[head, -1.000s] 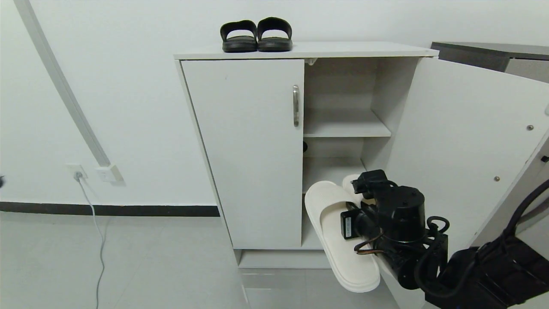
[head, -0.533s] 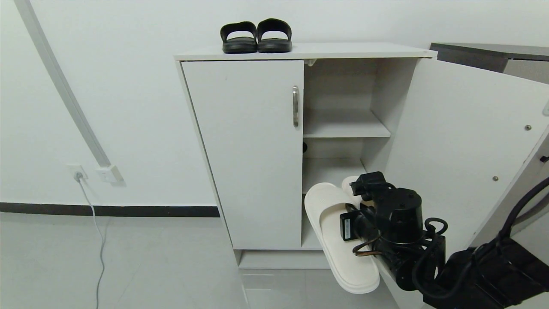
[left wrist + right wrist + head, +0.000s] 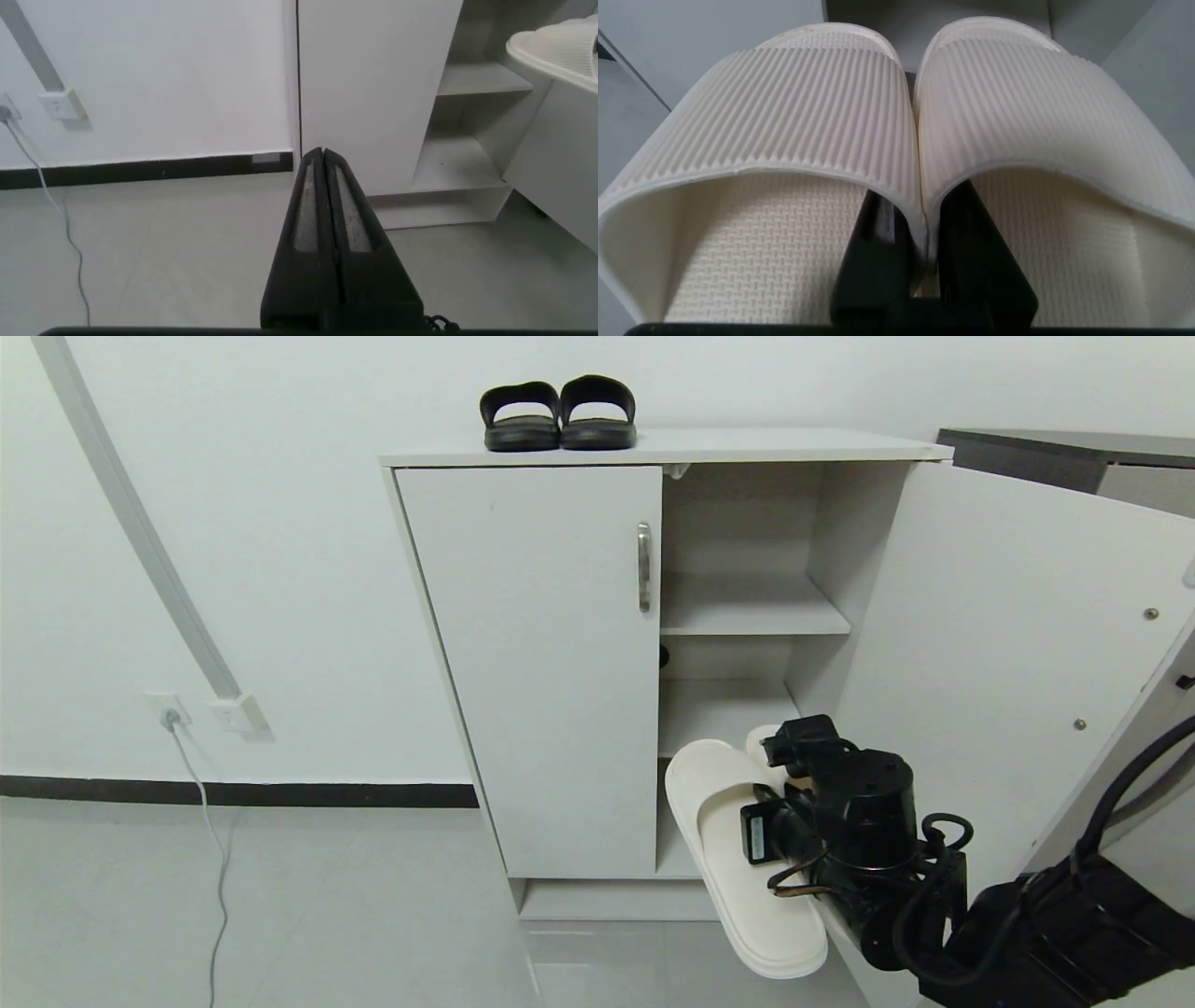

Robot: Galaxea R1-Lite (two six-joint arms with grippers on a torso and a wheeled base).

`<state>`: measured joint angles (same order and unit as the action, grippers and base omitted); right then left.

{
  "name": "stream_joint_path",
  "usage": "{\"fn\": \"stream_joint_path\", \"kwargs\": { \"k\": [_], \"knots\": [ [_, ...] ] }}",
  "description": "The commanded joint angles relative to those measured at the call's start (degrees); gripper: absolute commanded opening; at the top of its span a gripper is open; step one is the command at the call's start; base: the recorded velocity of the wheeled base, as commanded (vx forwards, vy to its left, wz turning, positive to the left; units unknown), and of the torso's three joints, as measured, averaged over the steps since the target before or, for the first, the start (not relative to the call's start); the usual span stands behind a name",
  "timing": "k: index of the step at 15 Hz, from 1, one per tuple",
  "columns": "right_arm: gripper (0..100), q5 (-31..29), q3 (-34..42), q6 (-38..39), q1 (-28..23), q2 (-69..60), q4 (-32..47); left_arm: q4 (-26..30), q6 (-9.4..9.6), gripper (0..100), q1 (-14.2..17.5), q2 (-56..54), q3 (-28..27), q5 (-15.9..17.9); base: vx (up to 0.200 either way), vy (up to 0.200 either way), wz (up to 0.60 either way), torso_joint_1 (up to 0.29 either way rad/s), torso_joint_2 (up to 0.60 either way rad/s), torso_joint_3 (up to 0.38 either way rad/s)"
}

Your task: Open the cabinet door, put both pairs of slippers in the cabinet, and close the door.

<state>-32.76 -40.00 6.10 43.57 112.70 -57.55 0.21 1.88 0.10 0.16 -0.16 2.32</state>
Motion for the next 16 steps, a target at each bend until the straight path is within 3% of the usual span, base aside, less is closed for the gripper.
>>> {"fn": "stream_joint_path", "kwargs": {
  "k": [1, 9, 16],
  "knots": [
    [0, 0.06, -0.08, -0.03, 0.02, 0.33, -0.02, 0.06, -0.38, 0, -0.01, -0.07, 0.07, -0.03, 0.0, 0.0, 0.0, 0.0, 0.0, 0.0],
    [0, -3.02, -3.33, 0.14, -0.15, 1.38, 0.16, 0.06, -1.0, 0, -0.01, -0.16, 0.07, -0.12, 0.0, 0.0, 0.0, 0.0, 0.0, 0.0],
    [0, -4.95, -4.12, 0.14, -0.59, 1.73, 0.25, 0.06, -1.17, 0, -0.01, -0.16, -0.02, -0.12, 0.0, -0.171, 0.0, 0.0, 0.0, 0.003]
  ]
}}
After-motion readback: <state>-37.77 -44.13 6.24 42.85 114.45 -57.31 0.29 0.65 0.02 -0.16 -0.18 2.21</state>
